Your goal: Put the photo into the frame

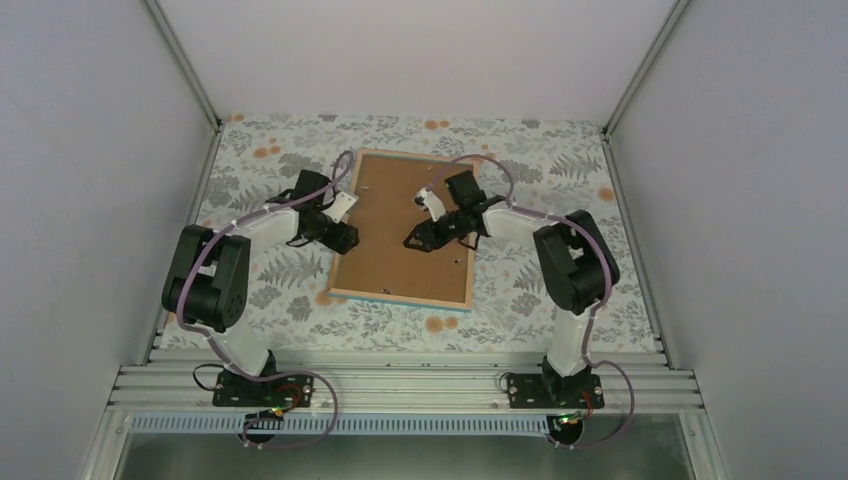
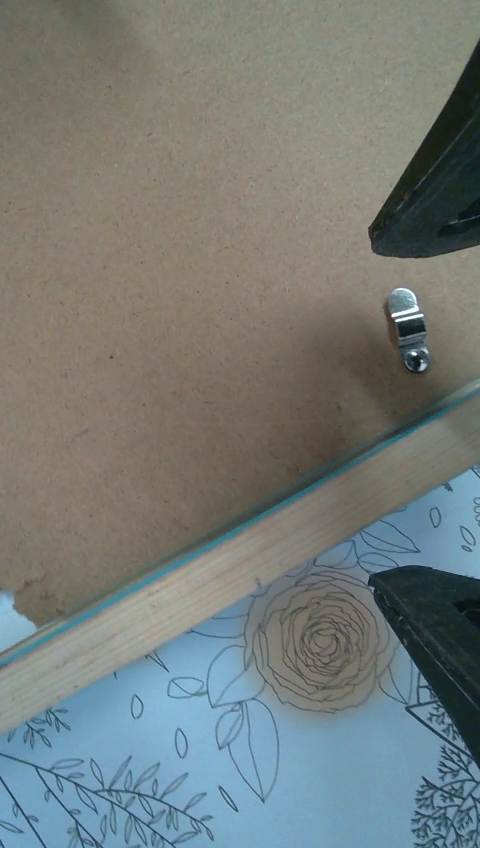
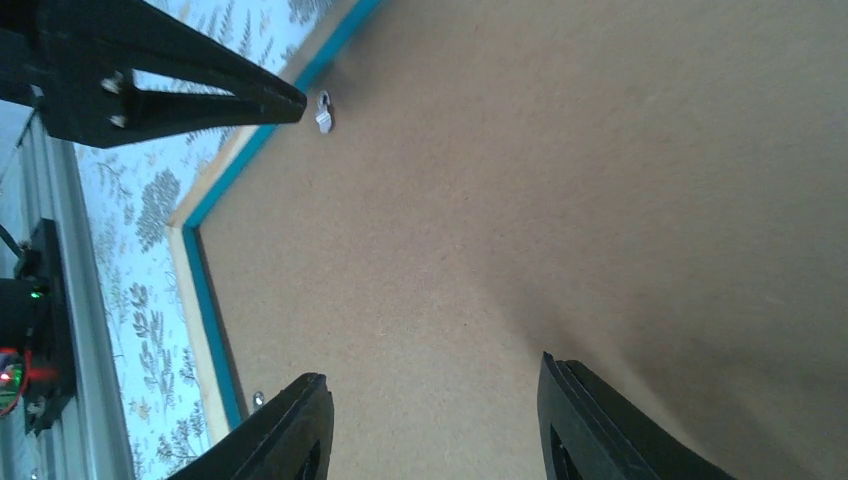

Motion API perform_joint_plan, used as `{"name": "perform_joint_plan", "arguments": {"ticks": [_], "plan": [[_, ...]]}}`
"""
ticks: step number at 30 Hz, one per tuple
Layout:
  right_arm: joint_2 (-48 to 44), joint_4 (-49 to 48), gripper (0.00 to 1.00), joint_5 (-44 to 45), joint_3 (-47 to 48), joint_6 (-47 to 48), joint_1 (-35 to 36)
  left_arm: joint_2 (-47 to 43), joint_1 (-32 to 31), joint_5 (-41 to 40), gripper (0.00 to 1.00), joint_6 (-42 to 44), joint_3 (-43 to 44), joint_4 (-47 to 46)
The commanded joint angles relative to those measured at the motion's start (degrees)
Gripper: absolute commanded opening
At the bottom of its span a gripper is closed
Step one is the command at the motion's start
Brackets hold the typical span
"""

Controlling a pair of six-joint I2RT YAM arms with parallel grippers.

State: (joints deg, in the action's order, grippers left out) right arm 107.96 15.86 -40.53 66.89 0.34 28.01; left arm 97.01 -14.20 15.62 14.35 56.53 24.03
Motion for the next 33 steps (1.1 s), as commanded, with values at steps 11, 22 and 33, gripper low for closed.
{"name": "perform_joint_plan", "arguments": {"ticks": [11, 22, 33], "plan": [[6.2, 0.0, 0.51, 6.0, -1.2, 3.2, 2.8, 5.2, -3.7, -7.4, 0.78, 1.3, 2.8, -2.4], [7.2, 3.0, 0.51, 9.1, -4.8, 5.9, 1.2, 2.6, -3.7, -12.5, 0.75, 8.3, 0.1, 2.2], [6.6, 3.0, 0.51, 10.4, -6.8, 7.2, 0.4, 3.8, -3.6, -16.2, 0.67, 15.3, 0.8, 5.0]]}}
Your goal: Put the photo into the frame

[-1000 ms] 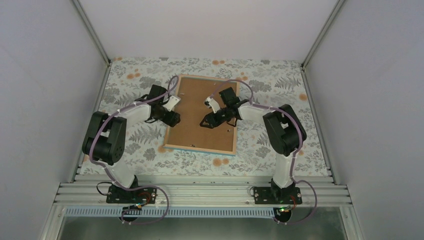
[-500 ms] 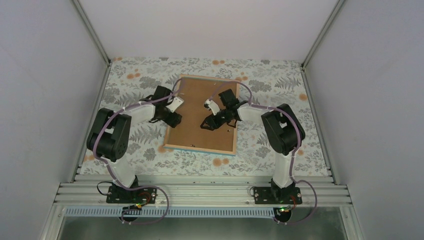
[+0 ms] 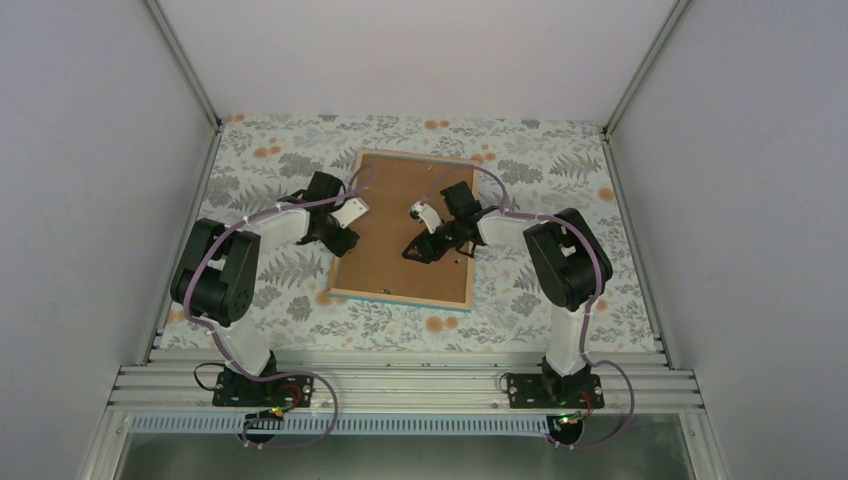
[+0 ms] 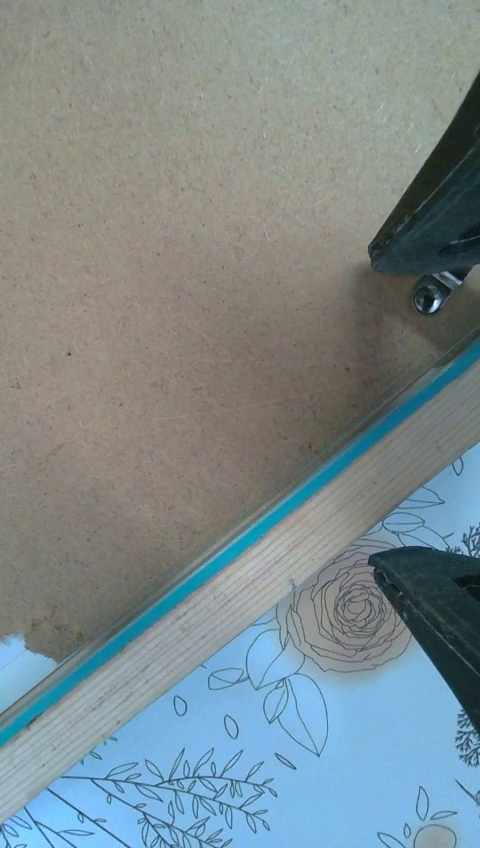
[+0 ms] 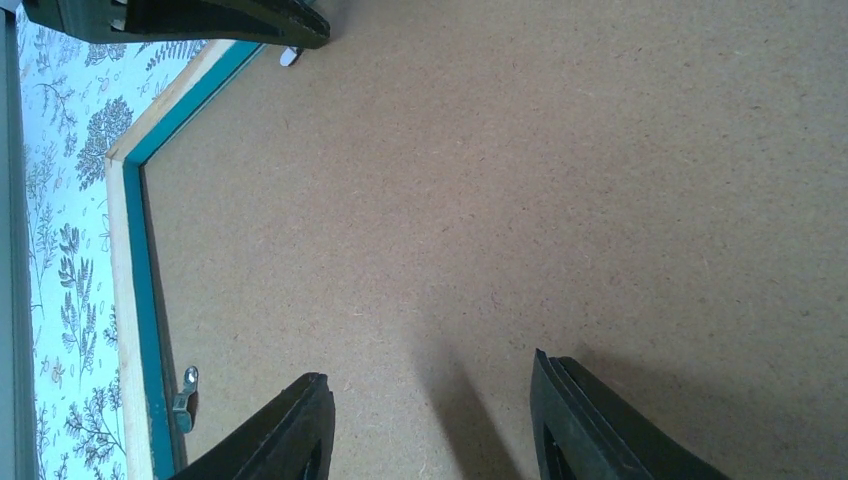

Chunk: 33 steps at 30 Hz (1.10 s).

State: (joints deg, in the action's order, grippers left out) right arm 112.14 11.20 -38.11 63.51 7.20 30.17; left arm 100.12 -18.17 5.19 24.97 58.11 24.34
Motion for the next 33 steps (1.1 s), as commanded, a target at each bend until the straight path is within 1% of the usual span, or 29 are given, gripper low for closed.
{"name": "perform_joint_plan", "arguments": {"ticks": [1, 5, 8, 12, 15, 17, 21, 26, 33], "plan": [[2.4, 7.8, 0.51, 8.1, -3.4, 0.4, -1.9, 0.8, 0.5, -6.3, 0.66, 5.1, -0.7, 4.7], [2.3, 8.0, 0.51, 8.3, -3.5, 0.7, -1.9, 0.9, 0.4, -7.0, 0.59, 6.8, 0.2, 5.3], [2.3, 8.2, 0.51, 8.8, -3.7, 1.0, -1.9, 1.0, 0.5, -6.3, 0.57, 8.4, 1.0, 6.3], [2.2, 8.3, 0.5, 9.1, -3.7, 1.3, -2.0, 0.8, 0.2, -5.1, 0.56, 12.2, 1.4, 7.9], [2.2, 8.2, 0.5, 9.1, -3.8, 1.2, -2.1, 0.3, 0.1, -3.9, 0.57, 14.0, 1.5, 9.1], [2.2, 8.2, 0.5, 9.1, -3.7, 1.1, -2.1, -0.1, 0.0, -4.6, 0.57, 14.7, 1.2, 8.8], [2.1, 8.2, 0.5, 9.1, -3.8, 1.2, -2.1, -0.4, 0.0, -6.6, 0.49, 15.9, 1.6, 7.8], [2.0, 8.3, 0.5, 9.1, -3.9, 1.3, -2.1, -0.4, 0.1, -5.7, 0.39, 16.1, 3.1, 8.4], [1.9, 8.2, 0.49, 9.3, -4.2, 1.7, -2.1, -2.2, -0.1, -3.3, 0.39, 17.5, 3.2, 8.7]]}}
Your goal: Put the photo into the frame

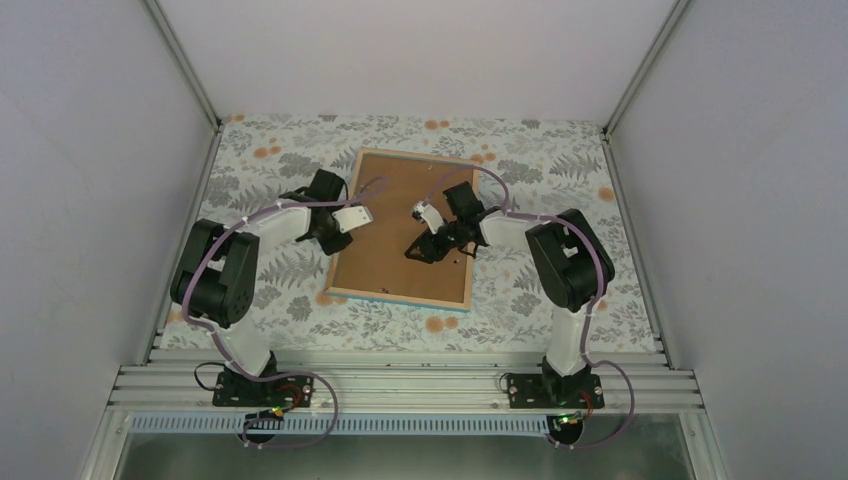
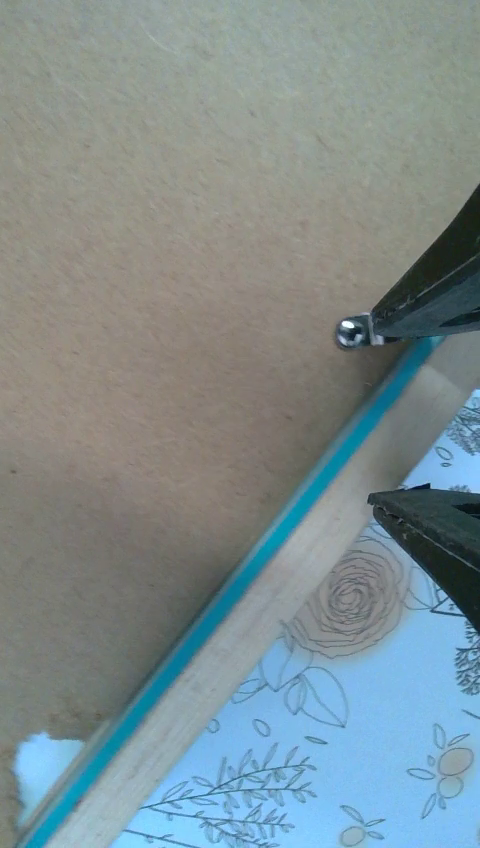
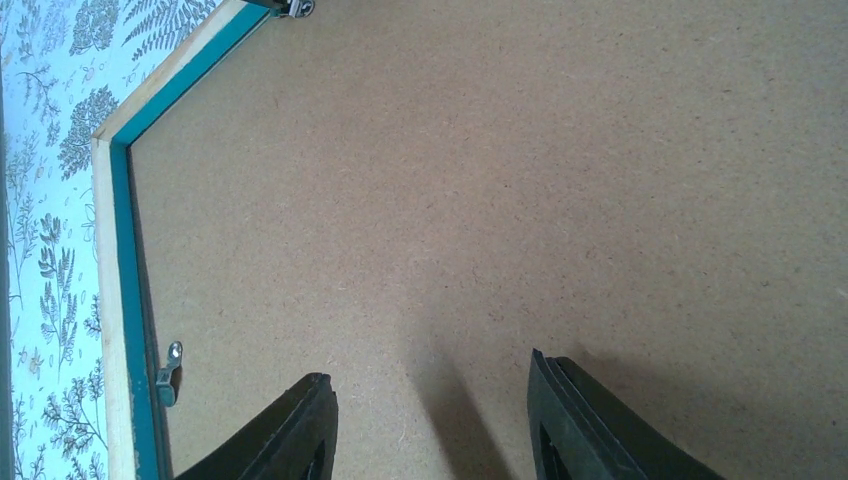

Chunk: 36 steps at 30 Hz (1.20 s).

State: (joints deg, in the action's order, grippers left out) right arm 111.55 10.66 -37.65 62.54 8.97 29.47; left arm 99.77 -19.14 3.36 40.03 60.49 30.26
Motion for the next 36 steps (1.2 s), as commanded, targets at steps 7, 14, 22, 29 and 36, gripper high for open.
{"name": "perform_joint_plan", "arguments": {"ticks": [7, 14, 22, 29, 36], "plan": [[2.4, 8.9, 0.49, 8.6, -3.1, 0.1, -1.4, -0.3, 0.7, -0.5, 0.53, 3.4, 2.5, 5.4], [2.4, 9.0, 0.49, 8.8, -3.3, 0.3, -1.4, 1.9, -0.5, -3.6, 0.55, 4.7, 2.4, 3.4], [2.3, 9.2, 0.49, 9.3, -3.4, 0.4, -1.4, 2.1, -1.3, -3.7, 0.35, 4.2, 3.2, 3.0], [1.6, 9.5, 0.49, 8.3, -3.3, 1.0, -1.4, -4.6, -1.3, 5.2, 0.54, 4.2, 2.9, 3.8], [-2.8, 10.5, 0.5, 3.0, -2.7, 3.0, -1.4, -16.6, -2.3, 23.4, 0.79, 14.7, -3.0, 7.5]]}}
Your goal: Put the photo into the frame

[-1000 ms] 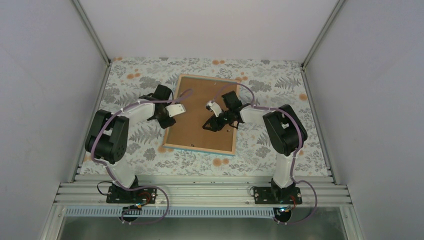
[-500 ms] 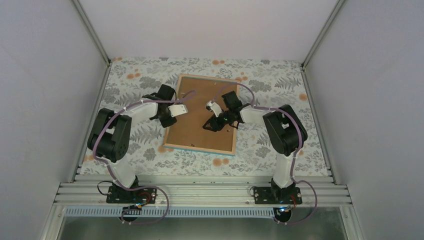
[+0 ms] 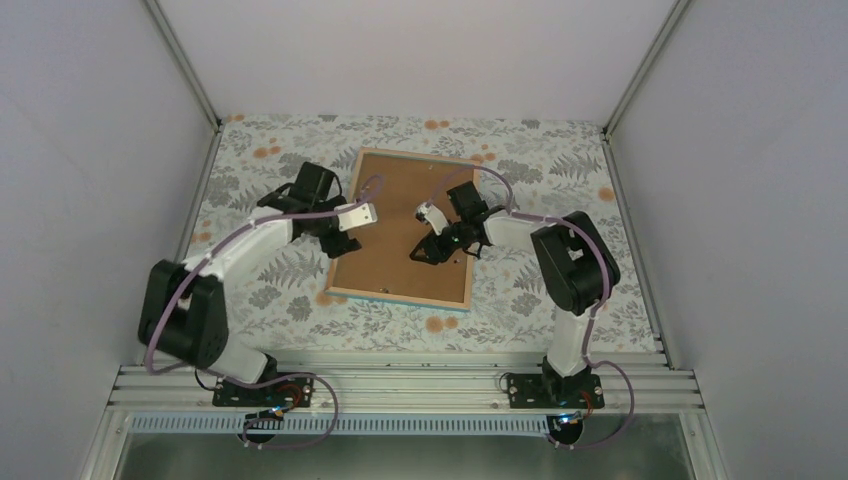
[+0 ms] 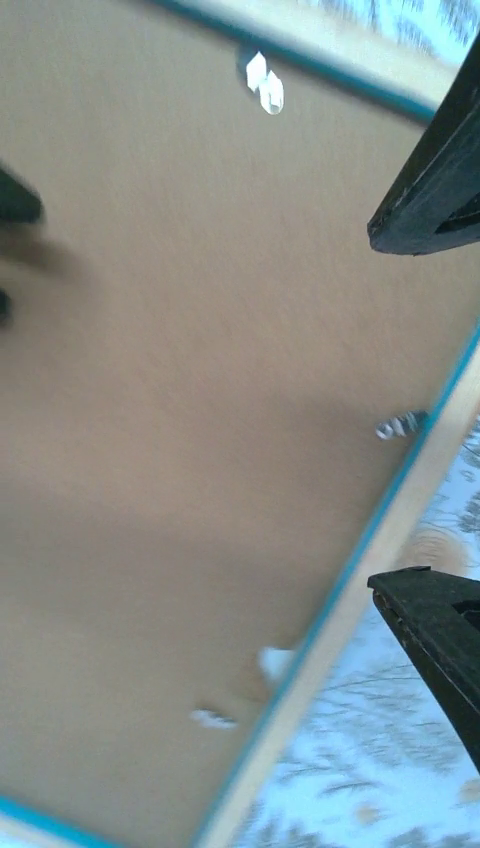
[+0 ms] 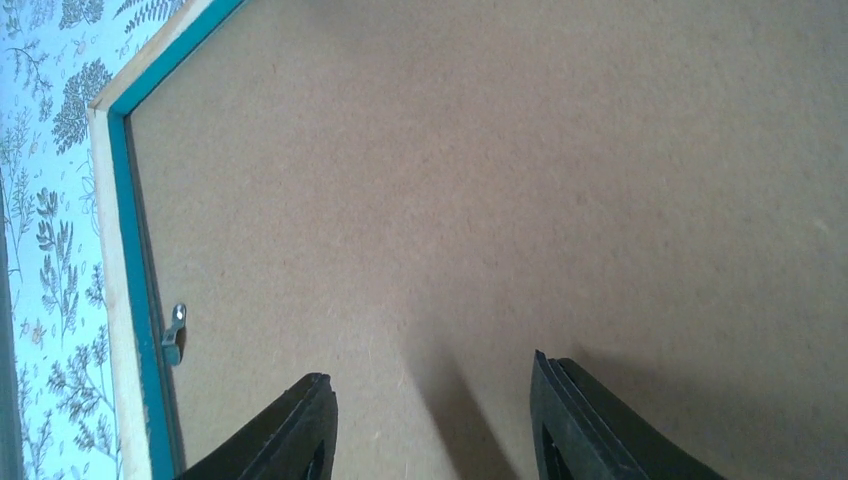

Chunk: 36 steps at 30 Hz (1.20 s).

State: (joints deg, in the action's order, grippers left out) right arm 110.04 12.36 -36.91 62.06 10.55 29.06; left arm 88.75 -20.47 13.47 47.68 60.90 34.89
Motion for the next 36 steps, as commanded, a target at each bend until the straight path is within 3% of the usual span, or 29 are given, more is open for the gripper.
{"name": "perform_joint_plan", "arguments": {"ticks": [1, 11, 28, 36], "plan": [[-2.0, 9.2, 0.5, 1.2, -2.1, 1.8, -1.0, -6.5, -1.6, 14.4, 0.79, 8.3, -4.8, 3.2], [-3.3, 10.8, 0.46, -6.9, -0.8, 2.3, 0.5, -8.3, -9.9, 16.9, 0.78, 16.5, -15.1, -1.7], [2.6, 12.3, 0.38, -2.9, -1.8, 4.0, 0.2, -0.3, -17.3, 10.9, 0.73, 20.6, -15.9, -8.9], [1.4, 12.6, 0.38, -2.6, -2.7, 4.5, -0.4, 0.9, -17.1, 6.3, 0.6, 24.3, -16.8, -5.4]]}}
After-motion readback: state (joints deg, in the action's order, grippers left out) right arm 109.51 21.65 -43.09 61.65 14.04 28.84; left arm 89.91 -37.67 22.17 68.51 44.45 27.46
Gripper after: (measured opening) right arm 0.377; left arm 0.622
